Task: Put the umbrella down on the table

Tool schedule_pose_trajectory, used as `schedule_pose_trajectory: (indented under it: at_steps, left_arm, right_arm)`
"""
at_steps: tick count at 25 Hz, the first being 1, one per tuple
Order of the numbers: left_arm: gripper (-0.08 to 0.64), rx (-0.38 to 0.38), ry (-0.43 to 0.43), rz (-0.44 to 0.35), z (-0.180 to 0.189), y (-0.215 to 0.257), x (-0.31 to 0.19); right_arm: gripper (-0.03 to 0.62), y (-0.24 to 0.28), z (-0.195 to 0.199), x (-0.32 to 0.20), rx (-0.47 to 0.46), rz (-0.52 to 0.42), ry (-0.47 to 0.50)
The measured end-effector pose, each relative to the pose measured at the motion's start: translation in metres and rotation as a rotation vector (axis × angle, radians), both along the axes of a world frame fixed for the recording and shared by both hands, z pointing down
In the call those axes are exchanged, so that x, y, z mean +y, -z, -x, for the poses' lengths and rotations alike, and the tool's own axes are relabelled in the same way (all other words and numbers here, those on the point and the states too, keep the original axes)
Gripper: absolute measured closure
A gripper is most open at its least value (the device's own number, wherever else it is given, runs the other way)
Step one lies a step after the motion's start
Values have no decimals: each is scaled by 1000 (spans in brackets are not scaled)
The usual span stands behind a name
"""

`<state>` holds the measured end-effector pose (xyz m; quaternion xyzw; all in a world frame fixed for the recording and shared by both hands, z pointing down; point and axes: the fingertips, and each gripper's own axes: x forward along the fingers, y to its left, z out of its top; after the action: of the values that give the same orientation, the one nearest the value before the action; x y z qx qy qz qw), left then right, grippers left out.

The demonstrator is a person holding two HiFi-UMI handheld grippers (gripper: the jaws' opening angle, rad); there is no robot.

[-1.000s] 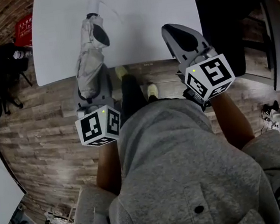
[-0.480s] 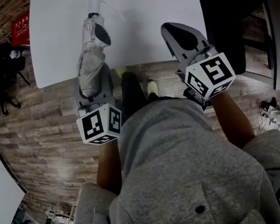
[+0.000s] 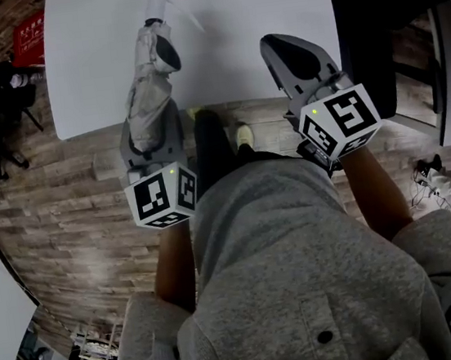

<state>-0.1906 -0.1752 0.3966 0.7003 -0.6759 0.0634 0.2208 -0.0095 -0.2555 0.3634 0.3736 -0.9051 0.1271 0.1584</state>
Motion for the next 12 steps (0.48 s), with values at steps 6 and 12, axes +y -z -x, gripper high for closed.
schedule_pose_trajectory:
  at_steps: [6,12]
  left_arm:
    - [345,4,-6,23,1,-14,-6]
    - [345,10,-7,46,10,-29,-10]
  right_arm:
    - [555,-8,3,-4,18,18,0]
    - [555,-15,11,-6,33,34,-7]
